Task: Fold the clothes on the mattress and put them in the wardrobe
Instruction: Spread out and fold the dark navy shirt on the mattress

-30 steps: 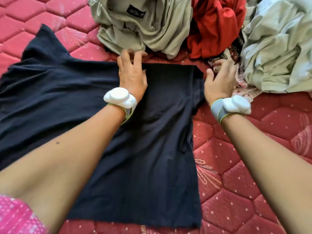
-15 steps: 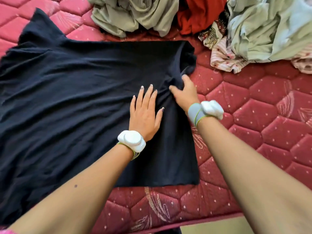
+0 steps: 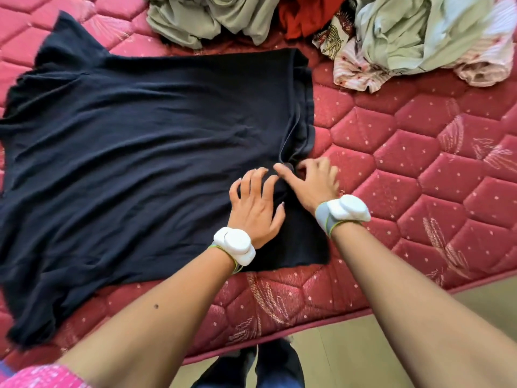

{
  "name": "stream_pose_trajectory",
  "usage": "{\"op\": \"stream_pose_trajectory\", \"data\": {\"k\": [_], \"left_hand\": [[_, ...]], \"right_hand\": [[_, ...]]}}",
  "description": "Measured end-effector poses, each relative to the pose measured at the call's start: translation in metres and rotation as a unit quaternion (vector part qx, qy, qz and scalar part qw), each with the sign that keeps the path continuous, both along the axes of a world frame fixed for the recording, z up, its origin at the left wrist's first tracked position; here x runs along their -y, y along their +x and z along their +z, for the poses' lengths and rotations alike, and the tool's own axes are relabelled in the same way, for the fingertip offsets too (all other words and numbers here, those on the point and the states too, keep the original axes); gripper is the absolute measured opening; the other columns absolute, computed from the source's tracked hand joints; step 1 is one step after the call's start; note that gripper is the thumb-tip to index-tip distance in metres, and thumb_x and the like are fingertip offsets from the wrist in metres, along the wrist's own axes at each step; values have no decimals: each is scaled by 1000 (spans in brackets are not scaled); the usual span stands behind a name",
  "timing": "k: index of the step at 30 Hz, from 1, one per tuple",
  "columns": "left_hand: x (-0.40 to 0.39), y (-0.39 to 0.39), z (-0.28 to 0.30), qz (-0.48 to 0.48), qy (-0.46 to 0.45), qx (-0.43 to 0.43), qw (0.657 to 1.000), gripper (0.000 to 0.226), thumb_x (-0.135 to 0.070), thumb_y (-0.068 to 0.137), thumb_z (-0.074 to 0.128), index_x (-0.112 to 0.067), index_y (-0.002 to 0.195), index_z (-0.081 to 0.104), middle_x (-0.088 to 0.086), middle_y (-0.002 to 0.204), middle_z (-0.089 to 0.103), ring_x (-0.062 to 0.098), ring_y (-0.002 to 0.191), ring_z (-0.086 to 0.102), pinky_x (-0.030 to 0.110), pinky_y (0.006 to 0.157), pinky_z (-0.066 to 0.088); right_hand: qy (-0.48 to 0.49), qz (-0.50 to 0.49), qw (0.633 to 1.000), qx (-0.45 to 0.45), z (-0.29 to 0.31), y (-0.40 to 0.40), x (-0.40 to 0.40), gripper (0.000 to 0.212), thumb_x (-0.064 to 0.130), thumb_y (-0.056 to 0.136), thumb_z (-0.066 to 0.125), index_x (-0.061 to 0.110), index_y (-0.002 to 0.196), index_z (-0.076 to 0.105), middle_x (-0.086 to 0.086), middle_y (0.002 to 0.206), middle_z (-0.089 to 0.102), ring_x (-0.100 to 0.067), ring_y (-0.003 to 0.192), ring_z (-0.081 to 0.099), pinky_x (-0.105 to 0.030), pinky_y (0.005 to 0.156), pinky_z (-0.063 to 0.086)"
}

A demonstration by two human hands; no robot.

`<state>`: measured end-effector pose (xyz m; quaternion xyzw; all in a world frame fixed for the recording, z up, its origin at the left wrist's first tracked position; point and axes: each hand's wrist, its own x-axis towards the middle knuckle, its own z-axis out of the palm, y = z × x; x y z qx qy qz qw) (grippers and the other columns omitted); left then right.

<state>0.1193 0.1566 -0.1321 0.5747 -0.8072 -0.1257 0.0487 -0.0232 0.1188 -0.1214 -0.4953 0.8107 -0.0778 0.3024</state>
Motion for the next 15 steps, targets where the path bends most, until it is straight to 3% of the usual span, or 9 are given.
{"op": "stream_pose_trajectory", "data": {"k": [3,6,10,13,15], "left_hand": [[-20,17,-1,-28,9,-7,1000,60,-43,83,42,-10,133,46,9,144,41,28,138,33,43,111,19],[-37,30,-3,-57,14,9,998,65,-48,87,39,-11,140,41,6,155,29,25,145,20,43,115,14],[-49,29,-2,-82,41,35,995,75,-57,88,34,-17,151,23,2,161,7,23,148,2,45,117,9],[-64,26,-1,-121,46,55,990,78,-62,88,33,-23,153,14,-1,161,1,22,148,-2,51,116,13],[-72,27,-3,-134,47,64,988,83,-66,87,34,-22,153,12,-1,161,1,22,148,-2,53,115,14]], "right_hand": [[-41,34,997,57,-1,10,-14,58,57,77,67,10,108,53,-9,117,48,-30,110,40,-34,95,29],[-71,-6,995,65,7,10,-30,39,31,87,64,6,113,47,-18,110,59,-39,104,52,-39,81,34],[-86,-135,985,-71,18,-4,-59,20,33,99,40,18,111,42,-22,99,66,-45,88,60,-39,65,33],[-60,-202,971,-112,11,-10,-92,23,30,99,38,18,118,40,-18,114,62,-46,94,60,-42,70,38],[-75,-198,971,-106,4,-10,-103,38,43,95,42,14,120,43,-17,119,55,-44,102,57,-45,78,40]]}}
